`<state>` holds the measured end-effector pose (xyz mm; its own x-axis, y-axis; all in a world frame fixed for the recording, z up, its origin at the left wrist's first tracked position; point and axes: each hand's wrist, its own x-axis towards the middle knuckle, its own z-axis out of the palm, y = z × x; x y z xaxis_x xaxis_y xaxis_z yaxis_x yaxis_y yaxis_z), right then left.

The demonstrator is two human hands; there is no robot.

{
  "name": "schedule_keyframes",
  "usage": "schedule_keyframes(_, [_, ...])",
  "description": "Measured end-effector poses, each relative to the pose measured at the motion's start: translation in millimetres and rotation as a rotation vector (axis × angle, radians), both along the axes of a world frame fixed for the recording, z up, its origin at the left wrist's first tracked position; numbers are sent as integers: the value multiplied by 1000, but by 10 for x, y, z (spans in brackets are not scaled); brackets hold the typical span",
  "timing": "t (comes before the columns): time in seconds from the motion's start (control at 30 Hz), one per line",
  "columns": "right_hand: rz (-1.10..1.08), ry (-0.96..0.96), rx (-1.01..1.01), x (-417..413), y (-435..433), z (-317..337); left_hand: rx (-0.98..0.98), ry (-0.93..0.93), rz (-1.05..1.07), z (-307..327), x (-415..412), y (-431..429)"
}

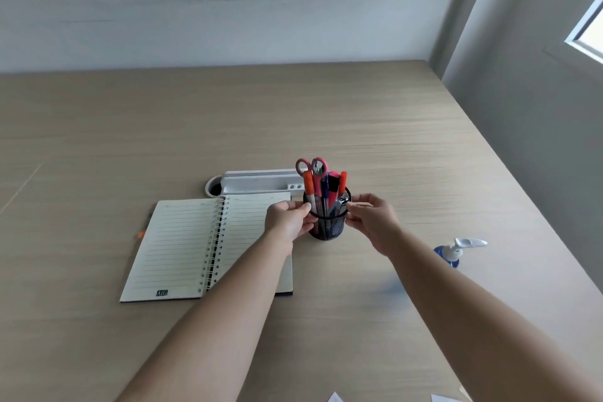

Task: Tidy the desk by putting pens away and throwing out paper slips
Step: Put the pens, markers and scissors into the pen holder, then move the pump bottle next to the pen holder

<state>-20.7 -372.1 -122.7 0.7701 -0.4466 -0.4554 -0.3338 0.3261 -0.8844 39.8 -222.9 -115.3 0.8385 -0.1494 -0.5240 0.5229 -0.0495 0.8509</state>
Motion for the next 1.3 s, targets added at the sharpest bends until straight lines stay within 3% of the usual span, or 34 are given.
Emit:
schedule_keyframes(0.47, [-98, -23, -38, 176, 6, 46, -65, -24, 26, -29, 123, -28])
schedule_keyframes(0.67, [155, -20, -78, -646, -33, 26, 297, -356, -301, -148, -478, 188])
schedule_keyframes(0.9, [399, 208, -124, -1895, -439, -124, 390, -509, -580, -75, -1100, -160])
schedule_keyframes(1.13, [150, 223, -352, -1962, -948, 52, 460, -823, -851, 438, -1241, -953])
schedule_keyframes(1.3, [120, 124, -433, -1677, -807, 17, 454, -815, -868, 551, -1254, -1272])
